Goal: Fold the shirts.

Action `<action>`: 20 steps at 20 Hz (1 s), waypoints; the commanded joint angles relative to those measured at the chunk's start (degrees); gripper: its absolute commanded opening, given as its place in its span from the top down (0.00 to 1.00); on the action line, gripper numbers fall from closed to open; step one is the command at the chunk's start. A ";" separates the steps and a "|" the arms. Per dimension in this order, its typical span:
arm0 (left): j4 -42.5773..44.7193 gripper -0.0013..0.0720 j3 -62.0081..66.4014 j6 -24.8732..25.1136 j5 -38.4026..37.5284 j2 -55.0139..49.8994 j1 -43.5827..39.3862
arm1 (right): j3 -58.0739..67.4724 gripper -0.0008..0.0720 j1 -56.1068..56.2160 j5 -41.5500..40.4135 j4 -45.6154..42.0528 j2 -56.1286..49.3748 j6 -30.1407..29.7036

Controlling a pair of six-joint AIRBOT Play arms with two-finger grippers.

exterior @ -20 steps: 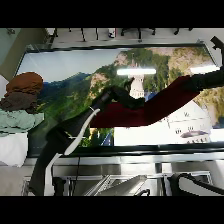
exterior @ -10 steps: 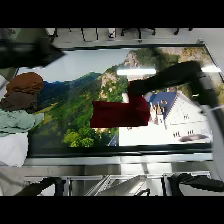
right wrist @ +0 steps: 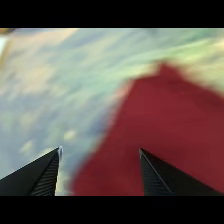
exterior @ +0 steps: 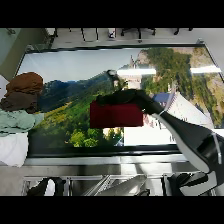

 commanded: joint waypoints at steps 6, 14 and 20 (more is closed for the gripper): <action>-1.29 0.97 -2.03 0.74 -0.07 -1.66 -5.20 | -6.12 0.03 -35.32 -31.85 -2.10 4.50 1.40; -1.25 0.97 -2.03 -2.82 -1.88 -9.35 -18.84 | -8.94 0.03 -31.98 -31.10 9.09 -9.97 -8.85; -1.14 0.97 -1.99 -3.34 -4.55 -9.86 -24.13 | -8.72 0.54 -26.93 -27.98 14.16 -13.03 -11.63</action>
